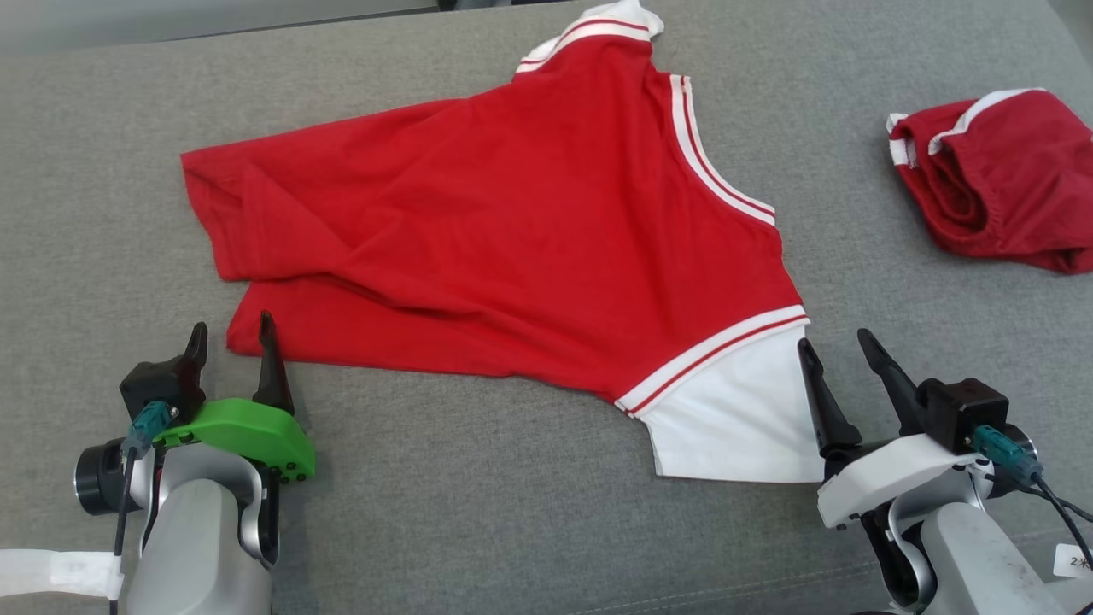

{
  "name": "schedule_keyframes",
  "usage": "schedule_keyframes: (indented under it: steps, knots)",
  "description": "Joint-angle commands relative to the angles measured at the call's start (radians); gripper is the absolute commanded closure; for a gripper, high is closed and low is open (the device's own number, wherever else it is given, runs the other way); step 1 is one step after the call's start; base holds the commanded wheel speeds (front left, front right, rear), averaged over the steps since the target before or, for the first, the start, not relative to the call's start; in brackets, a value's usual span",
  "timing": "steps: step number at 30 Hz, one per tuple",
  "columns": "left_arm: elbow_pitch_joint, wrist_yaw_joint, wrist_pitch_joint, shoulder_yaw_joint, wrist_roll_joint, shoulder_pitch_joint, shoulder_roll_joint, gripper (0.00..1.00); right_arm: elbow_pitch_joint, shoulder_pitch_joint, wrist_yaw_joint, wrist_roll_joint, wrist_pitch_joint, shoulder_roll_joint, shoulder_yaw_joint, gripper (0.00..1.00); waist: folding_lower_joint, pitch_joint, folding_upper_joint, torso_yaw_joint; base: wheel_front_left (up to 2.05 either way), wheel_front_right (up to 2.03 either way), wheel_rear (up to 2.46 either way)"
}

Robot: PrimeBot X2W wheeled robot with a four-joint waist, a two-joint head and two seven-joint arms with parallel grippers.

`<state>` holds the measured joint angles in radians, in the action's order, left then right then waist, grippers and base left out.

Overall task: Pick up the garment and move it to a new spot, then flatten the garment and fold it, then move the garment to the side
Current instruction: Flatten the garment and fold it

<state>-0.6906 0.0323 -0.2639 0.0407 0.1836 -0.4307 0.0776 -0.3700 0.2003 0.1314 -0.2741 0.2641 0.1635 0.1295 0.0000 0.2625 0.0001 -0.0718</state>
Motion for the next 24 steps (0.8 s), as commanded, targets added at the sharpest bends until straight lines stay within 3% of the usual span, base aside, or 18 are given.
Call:
schedule_keyframes:
  steps: [1, 2, 4, 5, 6, 7, 18, 24]
  knots:
    - [-0.02, 0.005, 0.0, 0.008, -0.009, -0.021, 0.005, 0.0, 0.006, 0.013, -0.002, -0.005, 0.0, -0.001, -0.004, 0.0, 0.0, 0.047, -0.0001, -0.047, 0.0, 0.0, 0.0]
    - [-0.037, 0.012, 0.0, 0.012, -0.01, -0.026, 0.006, 0.05, 0.007, 0.014, -0.002, -0.004, 0.0, -0.002, -0.006, 0.0, 0.0, 0.052, -0.0001, -0.052, 0.0, 0.0, 0.0]
    - [-0.064, 0.019, 0.0, 0.018, -0.014, -0.039, 0.006, 0.51, 0.007, 0.016, -0.002, -0.005, 0.0, -0.004, -0.012, 0.0, 0.0, 0.06, -0.0001, -0.059, 0.0, 0.0, 0.0]
    - [-0.076, 0.021, 0.0, 0.02, -0.014, -0.043, 0.004, 0.62, 0.008, 0.016, -0.002, -0.005, 0.0, -0.002, -0.015, 0.0, 0.0, 0.062, -0.0001, -0.06, 0.0, 0.0, 0.0]
    - [-0.086, 0.022, 0.0, 0.027, -0.011, -0.045, 0.001, 0.85, 0.009, 0.015, -0.002, -0.005, 0.0, 0.0, -0.019, 0.0, 0.0, 0.063, -0.0001, -0.06, 0.0, 0.0, 0.0]
    - [-0.091, 0.017, 0.001, 0.036, -0.014, -0.042, -0.006, 1.0, 0.01, 0.012, -0.002, -0.003, 0.0, 0.002, -0.026, 0.0, 0.0, 0.062, -0.0001, -0.058, 0.0, 0.0, 0.0]
    - [0.003, -0.018, 0.0, 0.108, -0.003, 0.103, -0.022, 1.0, -0.002, -0.022, -0.002, 0.018, 0.0, -0.013, -0.048, 0.0, 0.0, -0.046, -0.0001, -0.016, 0.0, 0.0, 0.0]
    - [0.026, -0.008, 0.0, 0.112, 0.023, 0.211, -0.024, 1.0, -0.012, -0.057, -0.002, 0.018, 0.0, -0.039, -0.055, 0.0, 0.0, -0.118, -0.0001, 0.004, 0.0, 0.0, 0.0]
